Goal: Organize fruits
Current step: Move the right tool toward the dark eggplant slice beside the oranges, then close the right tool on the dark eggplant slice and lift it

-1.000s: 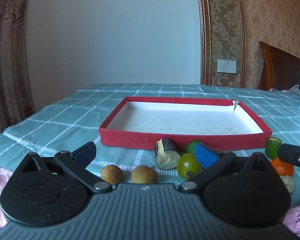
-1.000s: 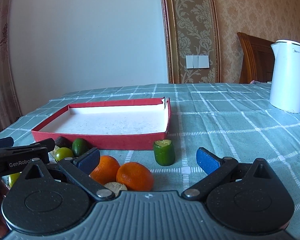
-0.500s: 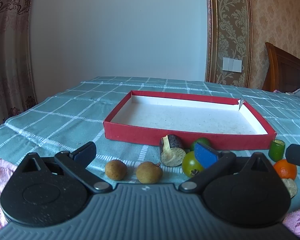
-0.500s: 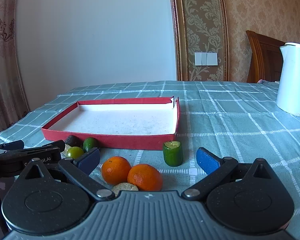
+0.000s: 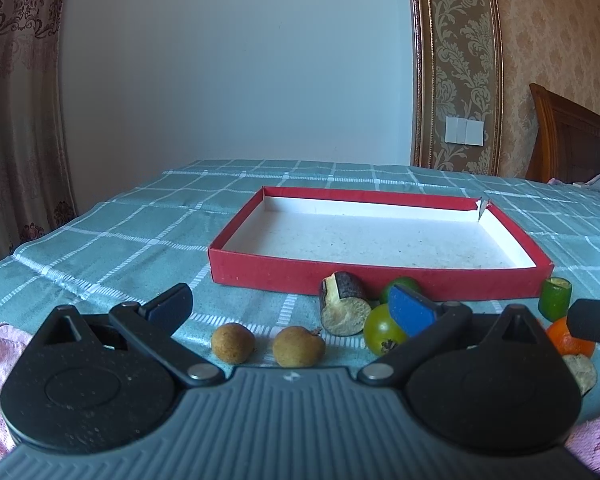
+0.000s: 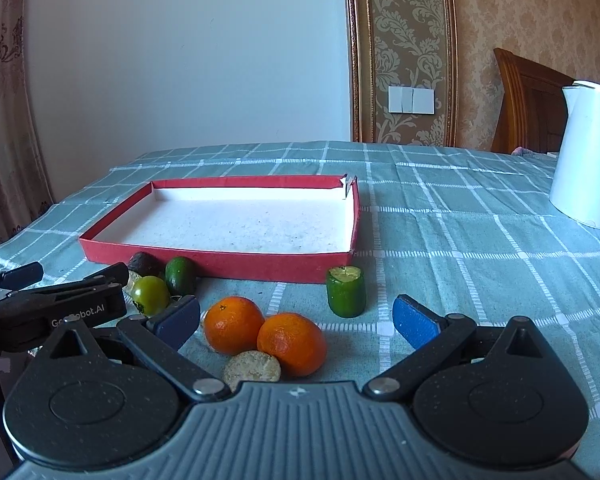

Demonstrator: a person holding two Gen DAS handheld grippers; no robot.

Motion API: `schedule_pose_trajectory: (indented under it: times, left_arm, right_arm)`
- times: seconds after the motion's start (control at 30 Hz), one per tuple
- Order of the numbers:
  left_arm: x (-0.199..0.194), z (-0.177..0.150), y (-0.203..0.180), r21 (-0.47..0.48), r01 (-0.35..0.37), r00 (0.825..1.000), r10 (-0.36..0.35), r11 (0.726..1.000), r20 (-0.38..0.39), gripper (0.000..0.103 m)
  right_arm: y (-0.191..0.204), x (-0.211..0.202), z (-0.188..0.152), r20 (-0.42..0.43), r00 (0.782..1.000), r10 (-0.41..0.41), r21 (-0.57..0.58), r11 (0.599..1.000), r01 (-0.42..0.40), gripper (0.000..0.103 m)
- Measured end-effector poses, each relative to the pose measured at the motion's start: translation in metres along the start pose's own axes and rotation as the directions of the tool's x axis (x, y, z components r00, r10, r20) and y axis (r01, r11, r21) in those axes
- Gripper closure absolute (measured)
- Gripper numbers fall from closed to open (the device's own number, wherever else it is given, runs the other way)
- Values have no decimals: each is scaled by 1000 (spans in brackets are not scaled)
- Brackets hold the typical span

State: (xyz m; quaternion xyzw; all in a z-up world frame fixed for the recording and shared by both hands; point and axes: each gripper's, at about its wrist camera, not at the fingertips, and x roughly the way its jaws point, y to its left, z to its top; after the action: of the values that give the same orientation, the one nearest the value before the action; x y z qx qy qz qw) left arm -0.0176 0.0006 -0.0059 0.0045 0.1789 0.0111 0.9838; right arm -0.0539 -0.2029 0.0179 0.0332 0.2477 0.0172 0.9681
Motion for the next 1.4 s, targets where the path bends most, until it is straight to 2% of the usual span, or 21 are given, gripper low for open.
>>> schedule_pose_trajectory:
  times: [1.4]
  left_arm:
    - [5,-1,1,-3,-11,1000,11,1000,-15,0]
  right_arm:
    - [0,0,-6,-9,1000,28,-1,1000,-28,0]
